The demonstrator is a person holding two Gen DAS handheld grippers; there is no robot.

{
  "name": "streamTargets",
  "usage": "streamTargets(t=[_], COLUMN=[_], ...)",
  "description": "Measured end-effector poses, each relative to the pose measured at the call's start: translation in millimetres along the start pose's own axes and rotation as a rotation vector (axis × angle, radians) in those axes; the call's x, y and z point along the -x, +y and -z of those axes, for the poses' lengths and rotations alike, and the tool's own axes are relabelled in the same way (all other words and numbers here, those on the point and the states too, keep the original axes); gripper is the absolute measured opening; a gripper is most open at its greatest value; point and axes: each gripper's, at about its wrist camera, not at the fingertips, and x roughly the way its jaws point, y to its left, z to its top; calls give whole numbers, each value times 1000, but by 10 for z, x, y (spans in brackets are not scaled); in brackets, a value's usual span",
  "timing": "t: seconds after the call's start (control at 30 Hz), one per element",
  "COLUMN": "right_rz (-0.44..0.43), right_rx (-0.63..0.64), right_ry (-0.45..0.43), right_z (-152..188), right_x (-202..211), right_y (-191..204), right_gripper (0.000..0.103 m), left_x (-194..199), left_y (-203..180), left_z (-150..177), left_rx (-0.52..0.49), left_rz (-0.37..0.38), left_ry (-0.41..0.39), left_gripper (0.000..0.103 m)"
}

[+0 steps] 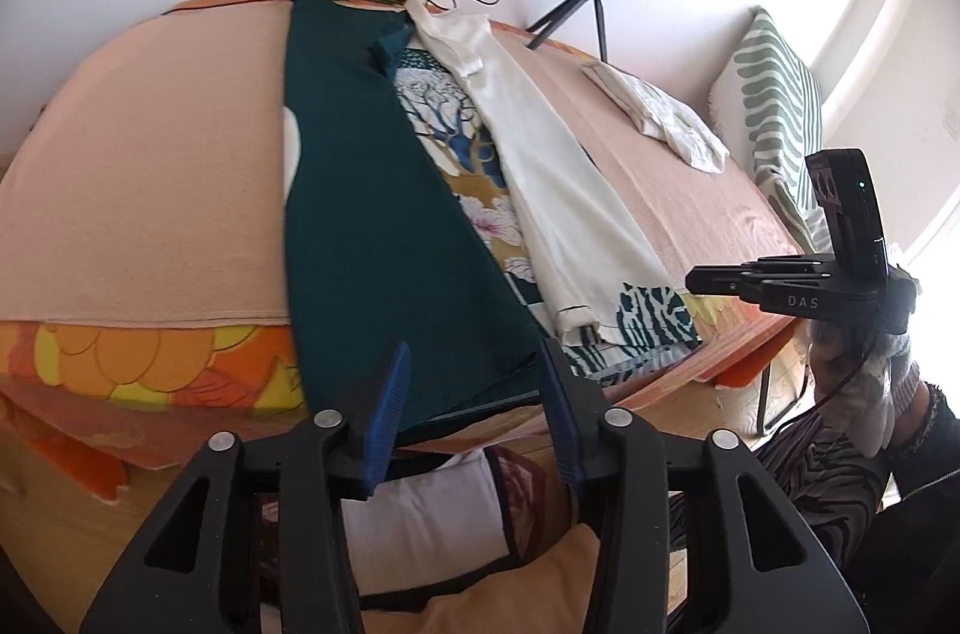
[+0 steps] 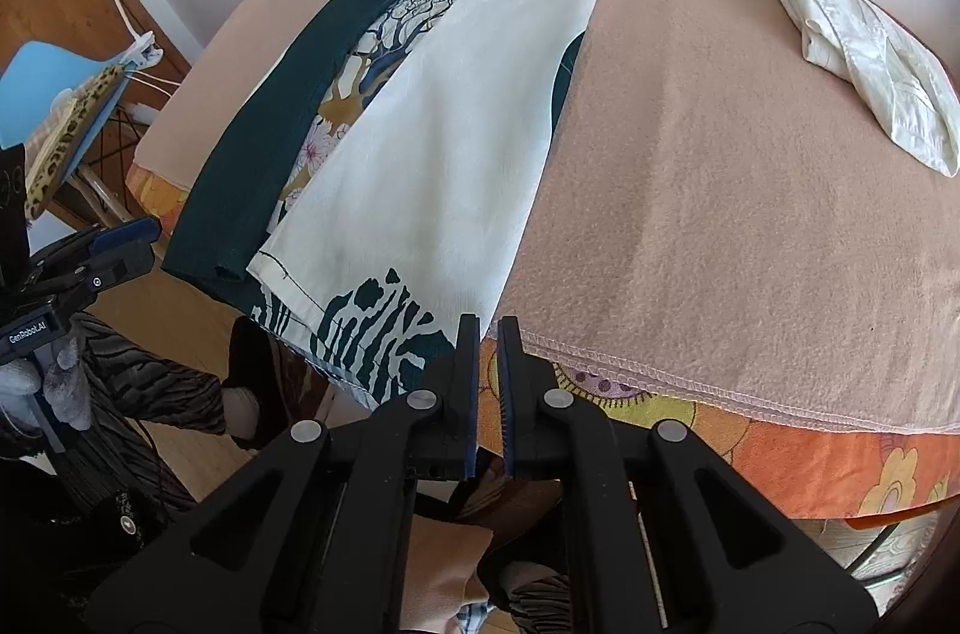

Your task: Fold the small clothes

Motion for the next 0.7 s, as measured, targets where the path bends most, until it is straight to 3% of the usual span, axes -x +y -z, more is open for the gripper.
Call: streamTargets(t=[0.03, 0.1, 0.3, 0.57, 0.7], right_rz=[-17, -39, -65, -47, -32], right_rx=[-18, -49, -70, -15, 15], right_ry=[4, 9, 35, 47, 46], right_z=[-5, -8, 22, 28, 32], right_x=[-13, -25, -81, -162, -169], right_y=[-32, -81, -102, 4, 52], right_gripper=[37, 43, 43, 40, 27], left_x=[11, 12, -148, -263, -284], left_y=[77, 227, 446, 379, 398], left_z=[-2, -20, -23, -13, -25], left_rx=[13, 56, 145, 104, 114], left_rz=[-13, -41, -35, -22, -20], left_ry=[10, 21, 84, 122, 128], left_gripper=[46, 46, 46, 42, 18])
